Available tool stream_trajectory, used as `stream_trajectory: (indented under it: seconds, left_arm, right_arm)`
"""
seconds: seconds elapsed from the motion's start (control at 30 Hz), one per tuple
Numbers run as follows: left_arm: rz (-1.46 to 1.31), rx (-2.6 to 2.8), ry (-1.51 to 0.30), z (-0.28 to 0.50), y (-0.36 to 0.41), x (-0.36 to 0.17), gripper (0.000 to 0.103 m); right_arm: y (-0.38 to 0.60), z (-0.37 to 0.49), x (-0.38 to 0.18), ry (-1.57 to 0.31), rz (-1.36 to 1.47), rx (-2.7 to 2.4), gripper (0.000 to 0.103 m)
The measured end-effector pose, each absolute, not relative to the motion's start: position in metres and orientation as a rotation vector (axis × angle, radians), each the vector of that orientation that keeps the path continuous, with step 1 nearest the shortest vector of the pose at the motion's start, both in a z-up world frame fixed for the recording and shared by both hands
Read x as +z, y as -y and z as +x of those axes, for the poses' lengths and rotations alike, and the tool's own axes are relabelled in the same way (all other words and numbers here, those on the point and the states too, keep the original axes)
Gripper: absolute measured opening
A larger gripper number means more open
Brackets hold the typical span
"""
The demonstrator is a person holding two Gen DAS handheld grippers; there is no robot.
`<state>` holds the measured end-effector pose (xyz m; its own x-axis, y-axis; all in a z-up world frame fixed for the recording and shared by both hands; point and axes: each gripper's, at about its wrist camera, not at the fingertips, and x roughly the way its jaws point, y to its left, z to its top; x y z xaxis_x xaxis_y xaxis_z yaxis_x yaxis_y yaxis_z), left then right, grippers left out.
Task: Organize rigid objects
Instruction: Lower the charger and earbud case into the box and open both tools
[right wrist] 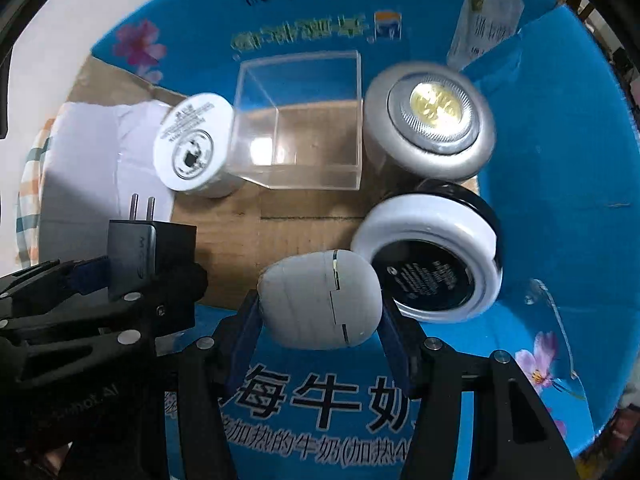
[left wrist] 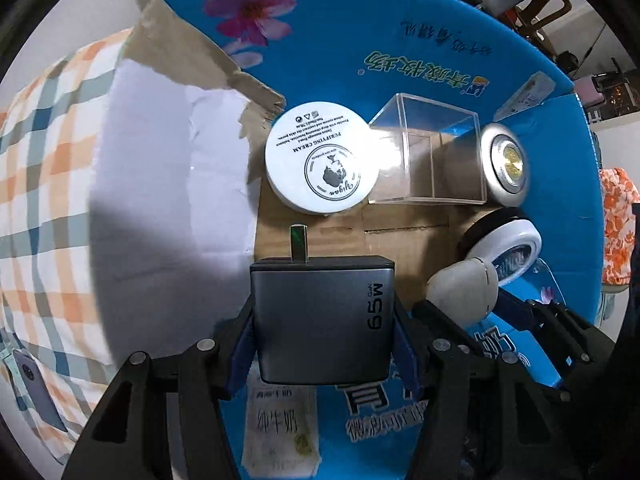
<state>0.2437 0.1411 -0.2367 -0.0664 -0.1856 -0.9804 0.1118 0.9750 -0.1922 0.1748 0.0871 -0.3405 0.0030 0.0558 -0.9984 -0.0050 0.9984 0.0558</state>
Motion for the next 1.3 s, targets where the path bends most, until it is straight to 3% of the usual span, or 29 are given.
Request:
stream_trajectory:
  seconds: [0.5, 0.73, 1.0, 1.13, 1.17, 1.2, 1.3]
  left_arm:
    - [-0.083, -0.245, -1.769, 0.241, -0.144, -0.280, 0.059]
    - [-0.061, -0.231, -1.776, 0.245, -0.142, -0.273, 0.059]
    - [-0.026, -0.229, -1.742, 0.256, -0.142, -0.243, 0.060]
    - [-0.033, -0.239, -1.726, 0.257, -0.136, -0.227, 0.070]
    - [-0.031, -0.235, -1.719, 0.256, -0.136, -0.222, 0.085]
    - [-0.029, -0.226, -1.708, 0.256, -0.137, -0.219, 0.092]
    - [-0.054, -0.202, -1.667, 0.249, -0.145, -0.205, 0.096]
  right_arm:
    - [-0.080, 0.179, -0.384, -1.706, 0.031, 0.031, 0.060]
    - [-0.073, 0.191, -0.380, -1.713, 0.043, 0.024, 0.070]
    - [-0.069, 0.197, -0.360, -1.706, 0.063, 0.024, 0.072]
    - [-0.073, 0.194, -0.343, -1.687, 0.063, 0.032, 0.084]
    - [-0.076, 0.193, -0.340, -1.681, 0.058, 0.032, 0.085]
    - [-0.077, 0.191, -0.336, -1.676, 0.051, 0.032, 0.085]
    - [-0.077, 0.184, -0.318, -1.641, 0.011, 0.028, 0.088]
